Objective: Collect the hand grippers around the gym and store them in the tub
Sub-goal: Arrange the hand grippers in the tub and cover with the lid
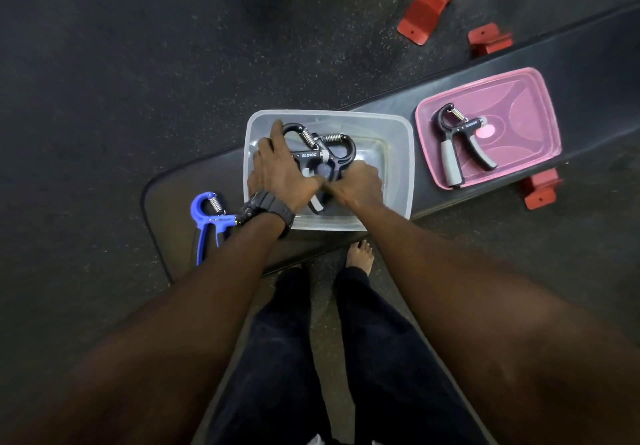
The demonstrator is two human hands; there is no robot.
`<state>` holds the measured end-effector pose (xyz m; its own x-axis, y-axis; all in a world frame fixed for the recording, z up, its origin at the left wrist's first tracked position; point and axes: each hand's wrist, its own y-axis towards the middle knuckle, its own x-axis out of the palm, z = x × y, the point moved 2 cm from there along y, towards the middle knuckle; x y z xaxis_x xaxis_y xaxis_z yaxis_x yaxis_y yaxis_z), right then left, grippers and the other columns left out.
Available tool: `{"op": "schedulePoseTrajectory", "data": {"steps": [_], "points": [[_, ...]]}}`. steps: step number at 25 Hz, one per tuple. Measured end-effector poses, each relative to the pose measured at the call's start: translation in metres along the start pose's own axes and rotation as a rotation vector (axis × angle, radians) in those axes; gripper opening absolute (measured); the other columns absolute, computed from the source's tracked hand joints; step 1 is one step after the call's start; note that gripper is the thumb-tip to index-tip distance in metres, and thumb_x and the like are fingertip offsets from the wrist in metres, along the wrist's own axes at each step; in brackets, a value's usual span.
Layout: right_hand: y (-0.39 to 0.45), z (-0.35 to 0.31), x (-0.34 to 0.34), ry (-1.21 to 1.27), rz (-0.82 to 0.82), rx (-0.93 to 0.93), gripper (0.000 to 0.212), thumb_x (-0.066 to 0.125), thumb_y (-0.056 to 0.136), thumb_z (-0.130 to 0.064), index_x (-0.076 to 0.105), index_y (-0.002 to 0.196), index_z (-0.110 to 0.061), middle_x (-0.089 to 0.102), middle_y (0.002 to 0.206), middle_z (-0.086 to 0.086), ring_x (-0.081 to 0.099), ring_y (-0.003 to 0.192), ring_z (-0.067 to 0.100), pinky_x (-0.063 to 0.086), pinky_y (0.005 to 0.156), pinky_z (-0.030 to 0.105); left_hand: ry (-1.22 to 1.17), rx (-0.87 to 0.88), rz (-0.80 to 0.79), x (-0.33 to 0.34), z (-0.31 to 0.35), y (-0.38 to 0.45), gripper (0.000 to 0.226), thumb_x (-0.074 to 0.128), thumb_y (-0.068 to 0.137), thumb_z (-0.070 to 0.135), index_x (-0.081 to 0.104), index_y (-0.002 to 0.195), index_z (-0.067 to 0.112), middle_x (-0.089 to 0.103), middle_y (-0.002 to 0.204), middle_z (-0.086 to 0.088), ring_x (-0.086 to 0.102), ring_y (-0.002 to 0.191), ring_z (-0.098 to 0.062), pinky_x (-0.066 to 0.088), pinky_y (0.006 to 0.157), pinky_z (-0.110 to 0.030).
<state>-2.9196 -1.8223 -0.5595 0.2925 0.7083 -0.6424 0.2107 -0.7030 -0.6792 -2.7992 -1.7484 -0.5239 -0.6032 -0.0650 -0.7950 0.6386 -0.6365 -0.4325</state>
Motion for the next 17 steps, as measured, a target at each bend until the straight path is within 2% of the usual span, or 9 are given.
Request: {"op": "schedulePoseTrajectory", "data": {"steps": [2,4,6,10,14,17], "points": [[-0.002,0.002,-0.006,-0.076,0.047,-0.009,0.041,0.079,0.075,-0.041,0.069,0.098,-0.009,0.070,0.101,0.013,0.068,0.095,0.032,0.052,0.071,0.032,-0.016,0.004,-0.004,0.001,0.000,0.000,0.114,0.078,0.062,0.047,0.014,0.153,0.022,0.042,0.140,-0.010,0.046,0.127,-0.034,0.049,0.093,-0.046],[-0.007,0.006,-0.021,-0.262,0.090,-0.050,0.041,0.071,0.085,-0.028,0.062,0.118,-0.005,0.065,0.119,0.017,0.063,0.112,0.037,0.052,0.087,0.037,-0.026,0.014,0.009,0.001,0.000,-0.002,0.110,0.076,0.064,0.047,0.016,0.152,0.021,0.044,0.139,-0.012,0.047,0.125,-0.035,0.049,0.093,-0.045],[-0.012,0.010,-0.038,-0.467,0.112,-0.135,0.035,0.057,0.094,-0.014,0.055,0.127,-0.001,0.061,0.128,0.019,0.059,0.120,0.037,0.049,0.095,0.039,-0.037,0.004,0.001,0.002,0.001,-0.001,0.109,0.077,0.065,0.044,0.017,0.152,0.020,0.044,0.139,-0.013,0.047,0.126,-0.036,0.047,0.095,-0.046],[-0.008,0.008,-0.049,-0.641,0.127,-0.268,0.035,0.045,0.098,0.000,0.050,0.132,0.001,0.063,0.130,0.018,0.061,0.120,0.034,0.049,0.094,0.038,0.013,-0.017,-0.028,0.014,-0.005,0.002,0.109,0.078,0.065,0.046,0.018,0.150,0.012,0.042,0.140,-0.020,0.042,0.127,-0.040,0.042,0.102,-0.047],[-0.004,0.008,-0.046,-0.720,0.100,-0.282,0.035,0.035,0.101,-0.001,0.040,0.136,-0.002,0.061,0.132,0.019,0.062,0.120,0.035,0.049,0.093,0.041,0.113,-0.020,-0.028,0.026,-0.007,0.009,0.105,0.078,0.070,0.039,0.019,0.150,0.004,0.040,0.138,-0.023,0.040,0.126,-0.042,0.038,0.104,-0.046],[-0.008,0.011,-0.045,-0.779,0.099,-0.320,0.036,0.033,0.103,-0.003,0.035,0.139,-0.004,0.060,0.133,0.018,0.062,0.120,0.034,0.050,0.092,0.040,0.159,0.018,-0.010,0.034,-0.008,0.011,0.096,0.075,0.078,0.031,0.019,0.150,0.001,0.030,0.148,-0.026,0.034,0.133,-0.044,0.030,0.111,-0.045]]}}
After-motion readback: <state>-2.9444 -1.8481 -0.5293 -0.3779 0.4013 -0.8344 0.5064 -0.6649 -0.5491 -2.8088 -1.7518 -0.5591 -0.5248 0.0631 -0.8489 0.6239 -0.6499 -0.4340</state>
